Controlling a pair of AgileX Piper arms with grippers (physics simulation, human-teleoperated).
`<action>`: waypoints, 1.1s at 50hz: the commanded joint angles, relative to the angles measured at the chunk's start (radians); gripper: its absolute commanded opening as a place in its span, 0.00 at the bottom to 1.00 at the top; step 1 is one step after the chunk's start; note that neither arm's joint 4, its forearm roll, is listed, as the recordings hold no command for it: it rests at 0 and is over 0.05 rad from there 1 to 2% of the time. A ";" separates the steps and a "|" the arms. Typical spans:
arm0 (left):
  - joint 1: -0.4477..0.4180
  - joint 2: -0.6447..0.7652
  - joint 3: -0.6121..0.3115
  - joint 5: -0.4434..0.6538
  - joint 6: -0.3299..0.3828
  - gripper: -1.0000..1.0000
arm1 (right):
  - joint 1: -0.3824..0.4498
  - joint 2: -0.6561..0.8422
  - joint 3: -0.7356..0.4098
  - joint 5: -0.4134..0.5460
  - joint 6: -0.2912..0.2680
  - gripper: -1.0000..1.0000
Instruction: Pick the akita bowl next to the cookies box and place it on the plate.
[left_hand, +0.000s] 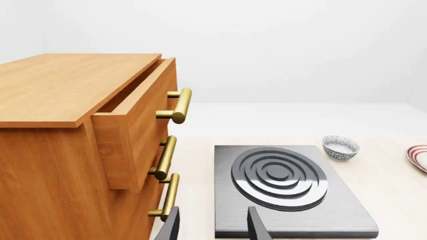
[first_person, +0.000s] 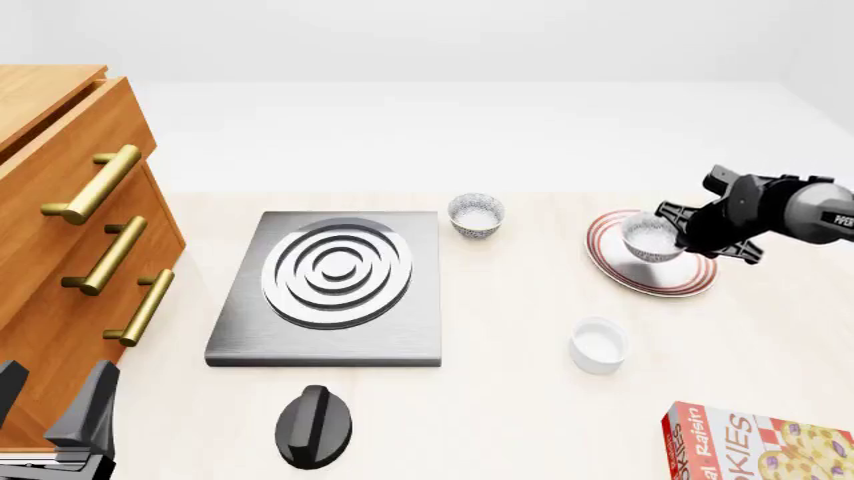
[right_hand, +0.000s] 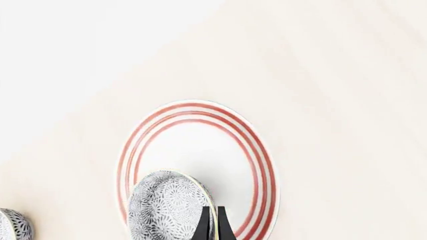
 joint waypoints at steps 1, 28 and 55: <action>0.000 0.000 0.000 0.000 0.000 1.00 | -0.002 0.007 -0.005 -0.001 -0.001 0.00; 0.000 0.000 0.000 0.000 0.000 1.00 | -0.017 0.021 -0.012 0.011 -0.028 1.00; 0.000 0.000 0.000 0.000 0.000 1.00 | -0.047 -0.205 0.001 0.082 -0.047 1.00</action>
